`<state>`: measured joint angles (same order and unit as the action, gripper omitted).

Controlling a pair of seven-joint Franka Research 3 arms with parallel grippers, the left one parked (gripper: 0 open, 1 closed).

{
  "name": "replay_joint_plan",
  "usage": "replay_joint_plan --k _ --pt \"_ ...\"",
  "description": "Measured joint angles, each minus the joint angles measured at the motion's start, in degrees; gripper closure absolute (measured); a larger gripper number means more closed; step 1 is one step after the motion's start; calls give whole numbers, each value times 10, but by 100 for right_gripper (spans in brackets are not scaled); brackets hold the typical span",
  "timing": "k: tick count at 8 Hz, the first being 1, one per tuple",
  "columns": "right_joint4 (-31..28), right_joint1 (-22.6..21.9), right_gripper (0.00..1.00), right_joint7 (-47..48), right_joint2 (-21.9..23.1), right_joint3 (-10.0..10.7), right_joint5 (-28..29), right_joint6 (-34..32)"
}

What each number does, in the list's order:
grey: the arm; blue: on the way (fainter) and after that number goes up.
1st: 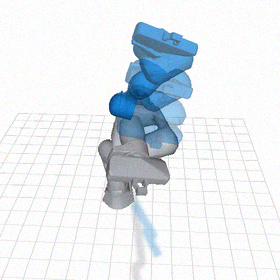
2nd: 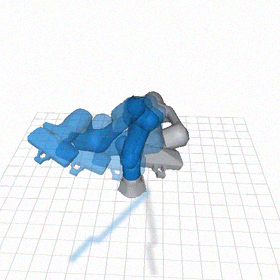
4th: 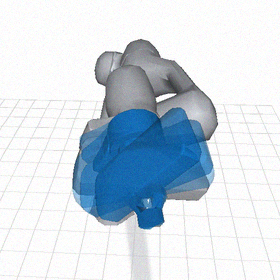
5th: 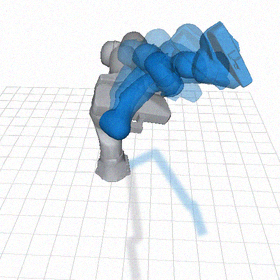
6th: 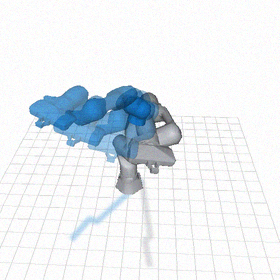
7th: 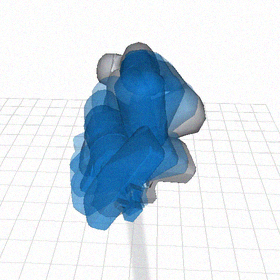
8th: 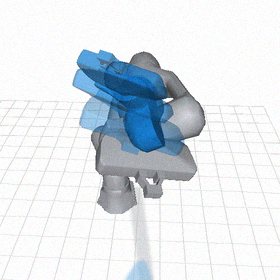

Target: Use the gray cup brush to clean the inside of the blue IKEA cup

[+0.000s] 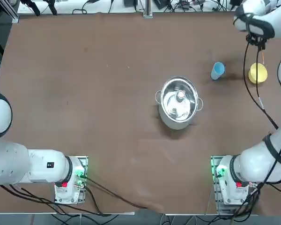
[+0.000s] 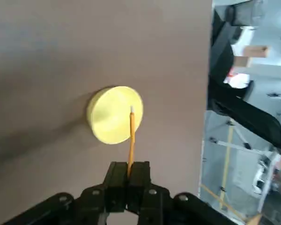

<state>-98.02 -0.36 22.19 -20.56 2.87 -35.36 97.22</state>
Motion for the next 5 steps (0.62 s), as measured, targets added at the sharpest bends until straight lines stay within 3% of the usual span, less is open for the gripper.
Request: replay_joint_plan --k 5 --pt "57 -2 97 -40 42 -7 244 -24"
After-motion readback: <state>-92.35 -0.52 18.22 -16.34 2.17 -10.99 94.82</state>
